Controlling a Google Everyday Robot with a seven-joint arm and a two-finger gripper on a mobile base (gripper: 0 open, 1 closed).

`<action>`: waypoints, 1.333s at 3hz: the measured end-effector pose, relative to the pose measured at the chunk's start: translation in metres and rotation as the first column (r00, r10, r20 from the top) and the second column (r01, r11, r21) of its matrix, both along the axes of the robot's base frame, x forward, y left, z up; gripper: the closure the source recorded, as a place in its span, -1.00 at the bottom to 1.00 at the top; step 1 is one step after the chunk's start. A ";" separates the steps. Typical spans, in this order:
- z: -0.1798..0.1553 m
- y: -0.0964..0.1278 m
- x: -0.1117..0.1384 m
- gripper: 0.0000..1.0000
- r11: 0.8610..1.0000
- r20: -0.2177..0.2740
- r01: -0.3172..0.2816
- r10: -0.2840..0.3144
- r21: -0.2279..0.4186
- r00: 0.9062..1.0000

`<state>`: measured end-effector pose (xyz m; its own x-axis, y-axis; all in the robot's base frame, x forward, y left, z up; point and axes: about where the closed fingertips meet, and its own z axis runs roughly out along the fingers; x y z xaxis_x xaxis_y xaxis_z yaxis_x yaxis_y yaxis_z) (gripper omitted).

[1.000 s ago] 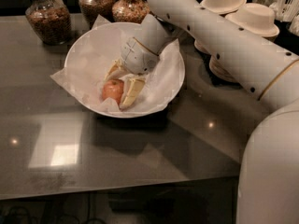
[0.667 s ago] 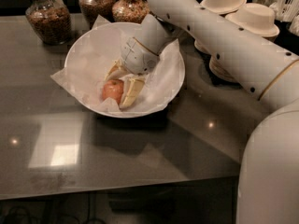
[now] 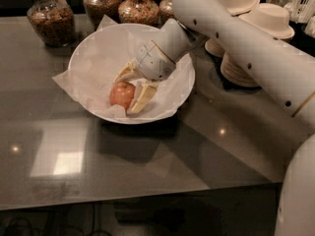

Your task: Pick apple from white bowl

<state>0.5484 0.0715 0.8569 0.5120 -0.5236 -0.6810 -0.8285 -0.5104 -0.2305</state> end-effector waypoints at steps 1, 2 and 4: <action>0.034 -0.017 0.000 1.00 0.976 -0.002 0.080 -0.081 0.205 0.997; 0.070 -0.032 0.006 1.00 0.938 -0.005 0.126 -0.131 0.324 0.991; 0.133 -0.055 0.005 1.00 0.878 -0.010 0.207 -0.224 0.433 0.974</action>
Offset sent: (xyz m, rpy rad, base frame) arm 0.0151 -0.0592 0.1197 0.4844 -0.0369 -0.2028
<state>0.5536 0.0166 0.9901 0.4510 -0.2860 -0.8455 -0.8923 -0.1645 -0.4203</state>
